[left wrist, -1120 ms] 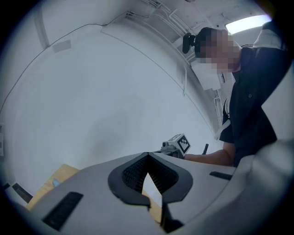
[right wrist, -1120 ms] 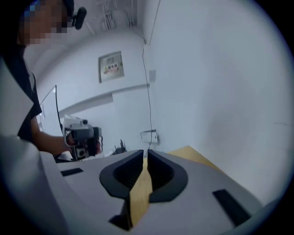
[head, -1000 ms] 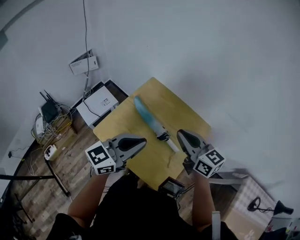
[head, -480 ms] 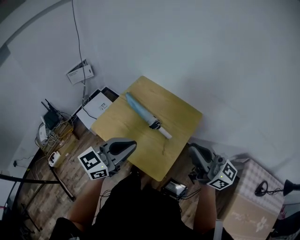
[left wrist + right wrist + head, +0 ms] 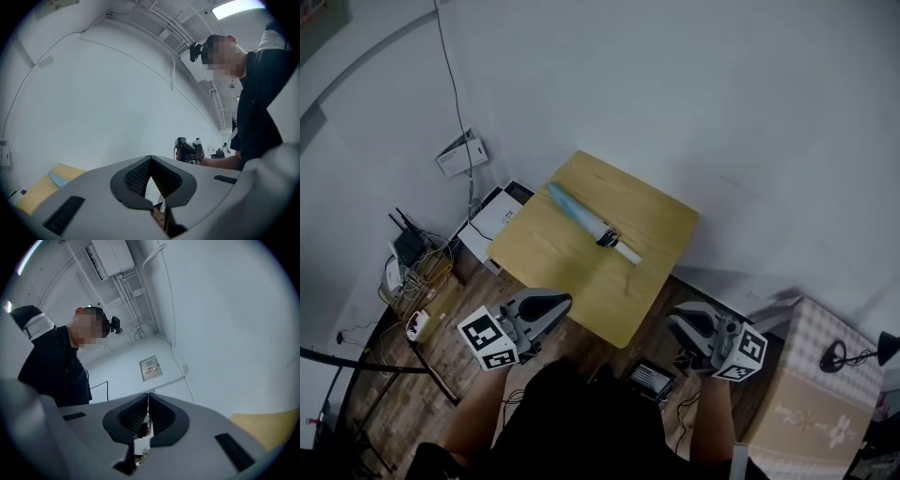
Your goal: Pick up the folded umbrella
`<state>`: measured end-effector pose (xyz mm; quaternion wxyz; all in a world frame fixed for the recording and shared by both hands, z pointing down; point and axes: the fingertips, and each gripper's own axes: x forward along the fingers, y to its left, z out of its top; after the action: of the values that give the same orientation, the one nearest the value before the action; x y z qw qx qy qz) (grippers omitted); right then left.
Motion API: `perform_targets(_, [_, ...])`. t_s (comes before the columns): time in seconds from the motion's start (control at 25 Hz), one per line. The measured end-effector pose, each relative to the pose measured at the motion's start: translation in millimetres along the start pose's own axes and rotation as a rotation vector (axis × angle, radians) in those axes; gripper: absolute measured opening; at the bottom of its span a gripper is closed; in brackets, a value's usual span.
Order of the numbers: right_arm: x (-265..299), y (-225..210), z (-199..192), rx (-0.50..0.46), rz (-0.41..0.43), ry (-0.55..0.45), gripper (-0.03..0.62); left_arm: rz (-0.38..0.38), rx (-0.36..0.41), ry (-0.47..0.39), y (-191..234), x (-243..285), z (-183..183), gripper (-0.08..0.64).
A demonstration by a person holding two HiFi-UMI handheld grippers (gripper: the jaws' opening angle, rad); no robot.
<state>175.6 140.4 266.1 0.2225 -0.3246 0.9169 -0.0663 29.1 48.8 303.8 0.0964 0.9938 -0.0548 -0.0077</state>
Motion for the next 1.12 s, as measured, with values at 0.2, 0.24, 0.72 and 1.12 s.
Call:
perform_targets(0.2, [6.8,26.0,4.8,-0.017,0.043,-0.006,0.020,-0.024,-0.006,-0.041,-5.2,-9.0,9.8,0.008])
perform_targets(0.24, [8.8,32.7,5.8,-0.020,0.051,-0.012,0.020,-0.034,-0.003,-0.047,-7.7,-11.5,11.5,0.009])
perform_targets(0.72, [60.2,103.4,-37.1,0.004,0.004,0.024,0.020,-0.076,-0.019,-0.082,-31.8,-112.4,12.0,0.008])
perform_targets(1.12, [90.0,176.7,-105.6,0.047,-0.029,0.078,0.020,-0.088,-0.103,-0.045,-65.3,-198.5,-36.1,0.008])
